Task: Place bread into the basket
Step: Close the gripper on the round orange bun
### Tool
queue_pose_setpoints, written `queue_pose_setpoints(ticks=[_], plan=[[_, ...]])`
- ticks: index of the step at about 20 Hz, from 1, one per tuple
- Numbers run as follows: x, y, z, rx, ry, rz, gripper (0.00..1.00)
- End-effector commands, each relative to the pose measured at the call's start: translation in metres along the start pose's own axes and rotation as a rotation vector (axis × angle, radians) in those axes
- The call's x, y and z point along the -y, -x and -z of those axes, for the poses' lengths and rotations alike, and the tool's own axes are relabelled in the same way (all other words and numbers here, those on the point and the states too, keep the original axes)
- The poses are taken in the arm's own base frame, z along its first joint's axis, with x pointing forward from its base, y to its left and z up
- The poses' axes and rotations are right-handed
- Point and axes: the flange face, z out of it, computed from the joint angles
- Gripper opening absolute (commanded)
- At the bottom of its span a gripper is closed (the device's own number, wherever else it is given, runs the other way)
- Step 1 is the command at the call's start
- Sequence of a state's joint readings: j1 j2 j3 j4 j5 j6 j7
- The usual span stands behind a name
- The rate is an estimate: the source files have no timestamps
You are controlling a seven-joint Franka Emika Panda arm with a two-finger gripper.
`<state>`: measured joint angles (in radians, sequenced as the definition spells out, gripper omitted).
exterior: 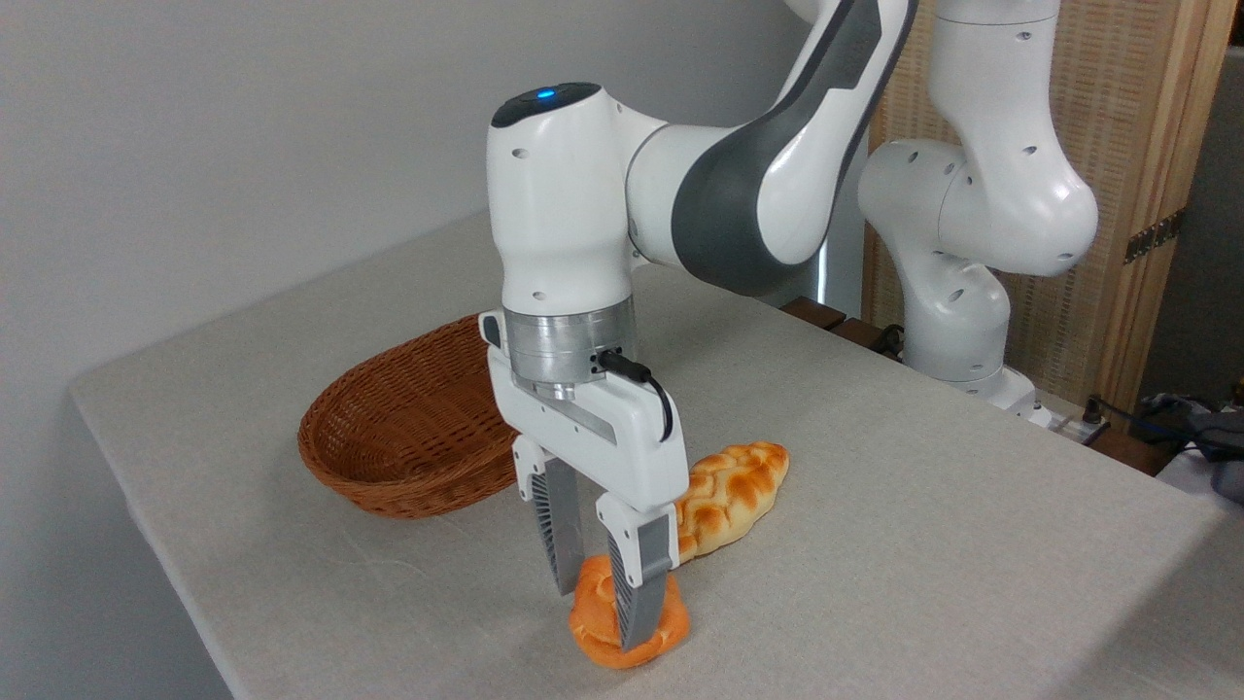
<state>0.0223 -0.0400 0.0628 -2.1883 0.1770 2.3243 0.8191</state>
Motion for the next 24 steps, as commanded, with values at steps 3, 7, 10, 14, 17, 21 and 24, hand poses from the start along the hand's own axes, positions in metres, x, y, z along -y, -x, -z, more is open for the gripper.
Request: queue_pose_setpoints(ticks=[3, 7, 10, 14, 17, 21, 24], plan=[[0.008, 0.010, 0.001, -0.005, -0.022, -0.049, 1.00], [0.008, 0.010, 0.001, -0.004, -0.021, -0.069, 1.00], [0.007, 0.011, 0.001, -0.002, -0.019, -0.071, 1.00], [-0.004, 0.015, -0.014, 0.024, 0.020, -0.083, 1.00], [-0.011, 0.018, -0.022, 0.037, 0.041, -0.086, 1.00], [-0.011, 0.017, -0.022, 0.031, 0.046, -0.079, 1.00], [-0.011, 0.016, -0.021, 0.028, 0.044, -0.079, 0.98]])
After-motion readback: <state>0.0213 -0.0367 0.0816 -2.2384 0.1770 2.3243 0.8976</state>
